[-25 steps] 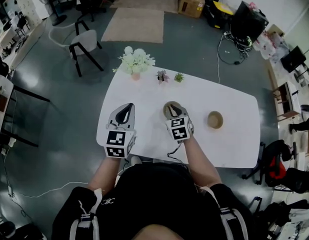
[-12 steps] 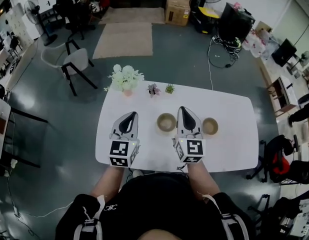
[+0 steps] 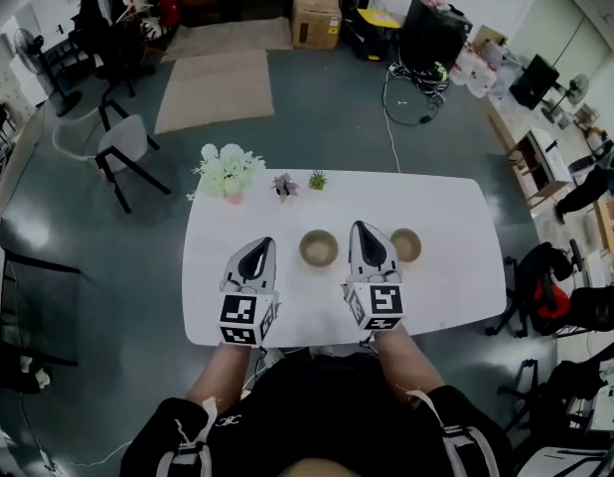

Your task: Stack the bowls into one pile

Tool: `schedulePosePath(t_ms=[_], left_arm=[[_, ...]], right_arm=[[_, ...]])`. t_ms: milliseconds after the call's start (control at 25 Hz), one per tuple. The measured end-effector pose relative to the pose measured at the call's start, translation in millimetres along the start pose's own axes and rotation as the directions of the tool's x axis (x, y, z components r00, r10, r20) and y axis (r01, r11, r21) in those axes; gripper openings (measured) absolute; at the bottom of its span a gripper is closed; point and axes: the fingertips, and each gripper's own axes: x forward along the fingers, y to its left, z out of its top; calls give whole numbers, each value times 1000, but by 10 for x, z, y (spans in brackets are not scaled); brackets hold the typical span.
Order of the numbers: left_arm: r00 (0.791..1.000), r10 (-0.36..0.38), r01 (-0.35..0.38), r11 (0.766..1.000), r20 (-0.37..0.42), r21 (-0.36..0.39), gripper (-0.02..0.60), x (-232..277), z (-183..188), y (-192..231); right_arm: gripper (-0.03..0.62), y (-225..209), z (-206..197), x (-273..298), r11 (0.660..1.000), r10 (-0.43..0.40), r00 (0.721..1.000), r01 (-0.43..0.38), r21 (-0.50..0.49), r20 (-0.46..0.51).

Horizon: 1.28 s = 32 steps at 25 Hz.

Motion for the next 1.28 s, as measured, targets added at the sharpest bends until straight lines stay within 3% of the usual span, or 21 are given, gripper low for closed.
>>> schedulePosePath(t_ms=[160,360,680,840,1080,1200,1280], left_arm=[[999,-29,29,1000,-17,2,12,170,-135,-194],[1000,-16,17,1000,-27,24,12,427,-141,-817],[998,62,-62,998,10,14,12,1297,-178,-2804],[998,61,-61,998,-7,19,12,1551,-109,-3618],[993,115,-114,993,-9,39,12,1671,-81,-3896],[988,152,-151,988,-9,40,12,1639,-112,-3885],[985,174,-173,984,-12,48,12,1585,-134,-3877]], right_arm=[[15,-265,-162,-62,999,-26,999,26,21,-25],[15,-930,-191,-369,999,-28,1000,28,46,-11],[15,-2878,-405,-1062,999,51,998,-51,-10,27],[15,-3556,-387,-1298,996,93,996,-93,-18,14],[15,-3836,-498,-1384,986,160,987,-159,42,-1],[17,-3736,-723,-1291,970,242,966,-240,36,-88],[112,-3613,-905,-1220,949,313,935,-312,35,-166]])
